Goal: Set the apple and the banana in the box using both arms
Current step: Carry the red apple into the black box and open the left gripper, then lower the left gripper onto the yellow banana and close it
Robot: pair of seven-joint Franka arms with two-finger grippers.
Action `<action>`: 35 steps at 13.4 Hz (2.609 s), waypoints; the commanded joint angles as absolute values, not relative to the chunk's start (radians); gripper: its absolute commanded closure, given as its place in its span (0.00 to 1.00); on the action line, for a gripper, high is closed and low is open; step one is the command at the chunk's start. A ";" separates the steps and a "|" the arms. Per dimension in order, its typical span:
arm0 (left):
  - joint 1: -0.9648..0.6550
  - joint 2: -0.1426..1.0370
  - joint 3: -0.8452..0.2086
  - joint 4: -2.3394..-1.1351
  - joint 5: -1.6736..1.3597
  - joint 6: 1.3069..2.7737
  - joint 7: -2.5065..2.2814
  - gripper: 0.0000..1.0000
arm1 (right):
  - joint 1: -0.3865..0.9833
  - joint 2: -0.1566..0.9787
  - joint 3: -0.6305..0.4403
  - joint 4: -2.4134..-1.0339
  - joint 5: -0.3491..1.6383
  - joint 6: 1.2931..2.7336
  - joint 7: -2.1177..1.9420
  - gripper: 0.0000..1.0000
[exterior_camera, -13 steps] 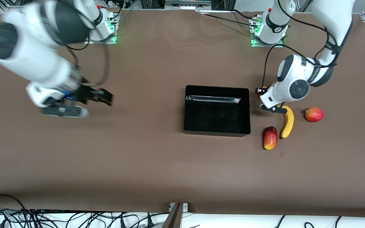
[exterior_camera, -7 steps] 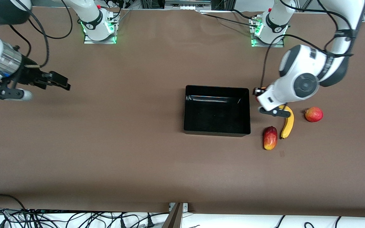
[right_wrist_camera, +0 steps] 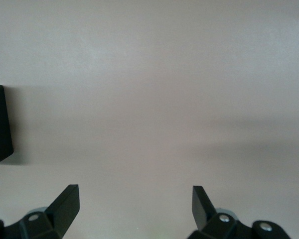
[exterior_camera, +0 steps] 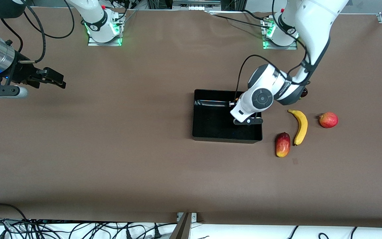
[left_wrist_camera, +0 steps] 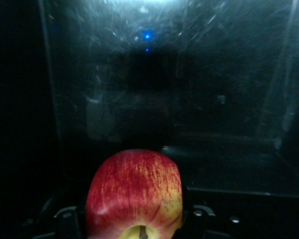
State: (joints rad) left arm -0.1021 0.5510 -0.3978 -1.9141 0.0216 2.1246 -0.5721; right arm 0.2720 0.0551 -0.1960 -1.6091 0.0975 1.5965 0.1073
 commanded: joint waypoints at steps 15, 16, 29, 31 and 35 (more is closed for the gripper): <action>0.247 0.501 -0.290 -1.722 0.233 1.924 0.117 0.00 | 0.158 -0.014 -0.048 -1.611 -0.006 1.623 0.100 0.00; 0.267 0.514 -0.290 -1.765 0.233 2.016 0.167 0.00 | 0.158 -0.012 -0.049 -1.611 -0.008 1.626 0.101 0.00; 0.328 0.578 -0.290 -1.876 0.239 2.163 0.287 1.00 | 0.184 0.014 -0.046 -1.565 0.005 1.566 0.107 0.00; 0.328 0.537 -0.299 -1.833 0.239 2.073 0.278 1.00 | 0.184 0.012 -0.046 -1.563 0.006 1.565 0.109 0.00; 0.263 0.509 -0.307 -1.576 0.236 1.690 0.230 1.00 | 0.183 0.014 -0.058 -1.565 0.011 1.565 0.103 0.00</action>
State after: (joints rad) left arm 0.3064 0.5272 -0.3015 -1.6964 0.2176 1.8467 0.2638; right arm 0.1839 0.0108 -0.0542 -1.5828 0.0089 1.5846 0.1040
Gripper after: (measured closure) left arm 0.665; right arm 0.000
